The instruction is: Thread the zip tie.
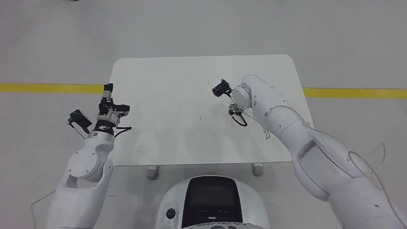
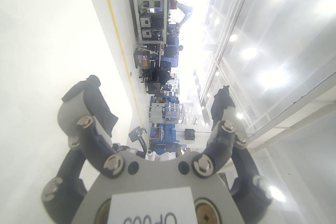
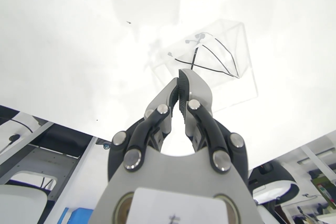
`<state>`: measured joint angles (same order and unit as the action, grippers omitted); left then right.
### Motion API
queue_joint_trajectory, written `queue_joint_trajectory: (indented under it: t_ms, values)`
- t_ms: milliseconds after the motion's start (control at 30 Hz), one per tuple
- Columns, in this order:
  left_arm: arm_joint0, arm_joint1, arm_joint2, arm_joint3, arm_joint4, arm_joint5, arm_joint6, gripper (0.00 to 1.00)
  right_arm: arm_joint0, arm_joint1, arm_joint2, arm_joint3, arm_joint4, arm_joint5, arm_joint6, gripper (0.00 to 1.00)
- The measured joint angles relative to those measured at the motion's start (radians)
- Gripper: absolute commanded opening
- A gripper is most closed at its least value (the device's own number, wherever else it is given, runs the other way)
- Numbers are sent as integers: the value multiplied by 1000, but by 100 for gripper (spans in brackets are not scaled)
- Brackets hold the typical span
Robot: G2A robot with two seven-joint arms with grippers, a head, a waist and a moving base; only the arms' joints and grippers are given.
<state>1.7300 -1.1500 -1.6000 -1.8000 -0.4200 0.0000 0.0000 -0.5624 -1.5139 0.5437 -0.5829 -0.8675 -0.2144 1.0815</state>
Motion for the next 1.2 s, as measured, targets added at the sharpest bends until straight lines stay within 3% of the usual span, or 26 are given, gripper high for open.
queue_joint_trajectory:
  t_ms: [233,467,533,567,700,867,1200]
  values:
    - [0,0,0,0,0,0,0,100,8,-17,-11,30,-1,-72,19,0]
    - [0,0,0,0,0,0,0,100,13,-29,-12,49,2,-106,17,0]
    - [0,0,0,0,0,0,0,100,16,-31,-10,56,-3,-92,8,18]
    - [0,0,0,0,0,0,0,100,17,-32,-9,58,-6,-82,3,20]
    - [0,0,0,0,0,0,0,100,19,-37,-10,62,-29,-43,-17,22]
    - [0,0,0,0,0,0,0,100,15,-43,-14,63,-52,-14,-28,16]
    - [0,0,0,0,0,0,0,100,12,-57,-13,94,-69,6,-29,12]
